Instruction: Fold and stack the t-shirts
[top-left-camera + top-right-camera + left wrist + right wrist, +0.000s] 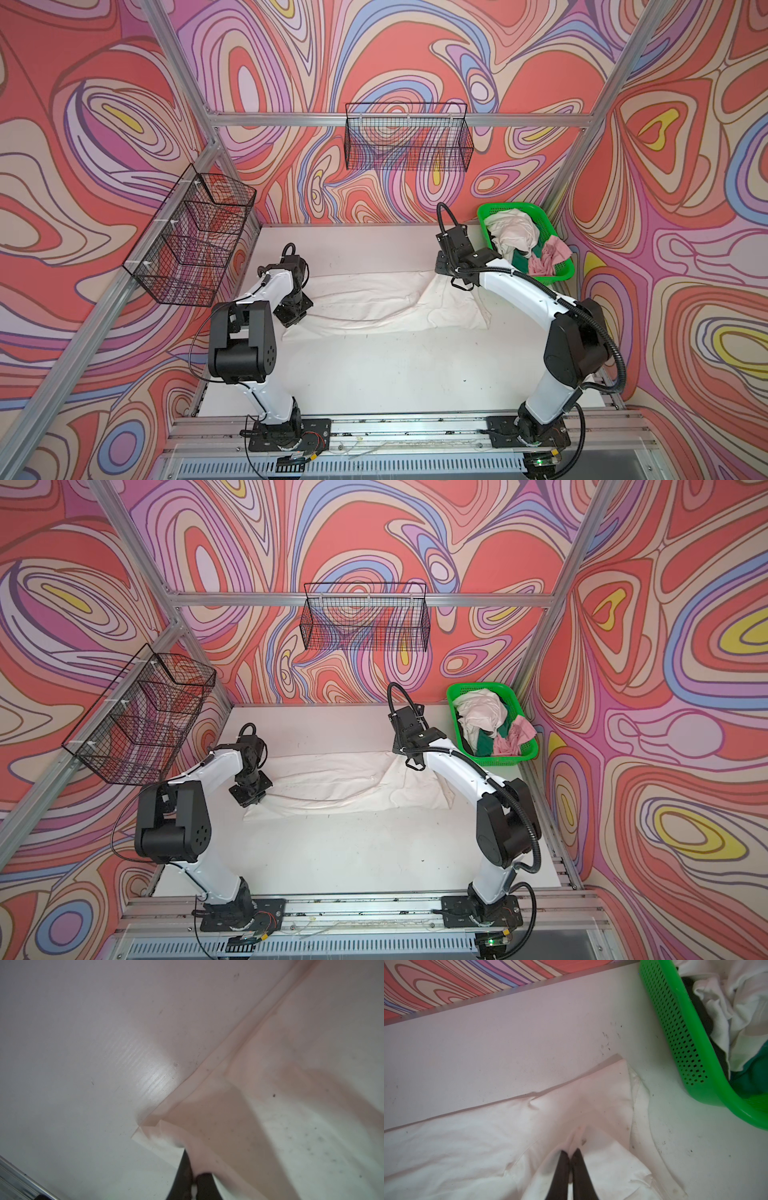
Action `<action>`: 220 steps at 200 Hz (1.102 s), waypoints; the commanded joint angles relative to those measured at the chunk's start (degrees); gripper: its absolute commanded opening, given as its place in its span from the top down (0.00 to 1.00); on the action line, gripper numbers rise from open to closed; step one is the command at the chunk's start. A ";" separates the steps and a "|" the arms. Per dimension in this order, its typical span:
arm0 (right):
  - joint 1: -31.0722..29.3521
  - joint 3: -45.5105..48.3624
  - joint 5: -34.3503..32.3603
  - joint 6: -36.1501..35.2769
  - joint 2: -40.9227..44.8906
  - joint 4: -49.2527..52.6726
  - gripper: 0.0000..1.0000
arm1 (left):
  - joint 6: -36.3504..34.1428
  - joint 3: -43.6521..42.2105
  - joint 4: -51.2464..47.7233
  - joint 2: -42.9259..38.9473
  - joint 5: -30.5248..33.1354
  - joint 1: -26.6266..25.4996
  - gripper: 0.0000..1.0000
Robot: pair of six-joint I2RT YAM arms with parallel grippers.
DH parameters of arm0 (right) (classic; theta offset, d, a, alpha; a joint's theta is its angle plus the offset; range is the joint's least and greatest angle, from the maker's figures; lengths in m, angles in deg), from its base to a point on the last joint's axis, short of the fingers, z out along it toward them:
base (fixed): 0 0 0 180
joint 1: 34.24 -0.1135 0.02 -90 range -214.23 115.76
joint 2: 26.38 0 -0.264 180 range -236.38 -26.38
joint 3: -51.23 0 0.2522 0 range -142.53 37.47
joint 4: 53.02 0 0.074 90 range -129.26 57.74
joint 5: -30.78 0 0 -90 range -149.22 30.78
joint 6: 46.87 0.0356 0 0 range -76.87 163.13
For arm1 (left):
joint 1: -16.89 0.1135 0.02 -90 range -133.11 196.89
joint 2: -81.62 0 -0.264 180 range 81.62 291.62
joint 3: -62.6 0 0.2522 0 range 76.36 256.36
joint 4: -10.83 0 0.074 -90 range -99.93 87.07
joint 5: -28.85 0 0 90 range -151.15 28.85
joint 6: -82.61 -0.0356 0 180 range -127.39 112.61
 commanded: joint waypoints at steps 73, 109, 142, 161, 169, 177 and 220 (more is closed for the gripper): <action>0.90 -4.06 -1.23 -0.54 -4.91 -2.03 1.00 | -0.84 3.15 -2.74 1.02 -0.69 1.80 0.50; 1.02 -4.93 -1.09 -0.68 -5.72 -2.35 1.00 | -1.01 4.49 -3.69 0.18 -1.00 2.48 0.44; 1.13 -5.82 -1.44 -1.05 -6.69 -2.25 1.00 | -0.54 3.50 -3.63 -2.64 -0.86 3.19 0.44; 1.28 -6.60 -1.47 -1.27 -7.70 -2.28 1.00 | -0.50 2.16 -2.74 -4.33 -0.84 3.27 0.44; 1.36 -7.12 -1.29 -1.26 -8.35 -2.04 1.00 | -0.32 1.82 -2.91 -4.72 -0.73 3.30 0.44; 1.36 -7.77 -1.27 -1.28 -9.05 -1.72 1.00 | -0.40 1.49 -2.74 -5.08 -0.73 3.29 0.44; 1.41 -10.88 -0.75 -1.29 -13.19 0.65 1.00 | -0.56 -0.94 -2.26 -7.16 1.43 3.37 0.41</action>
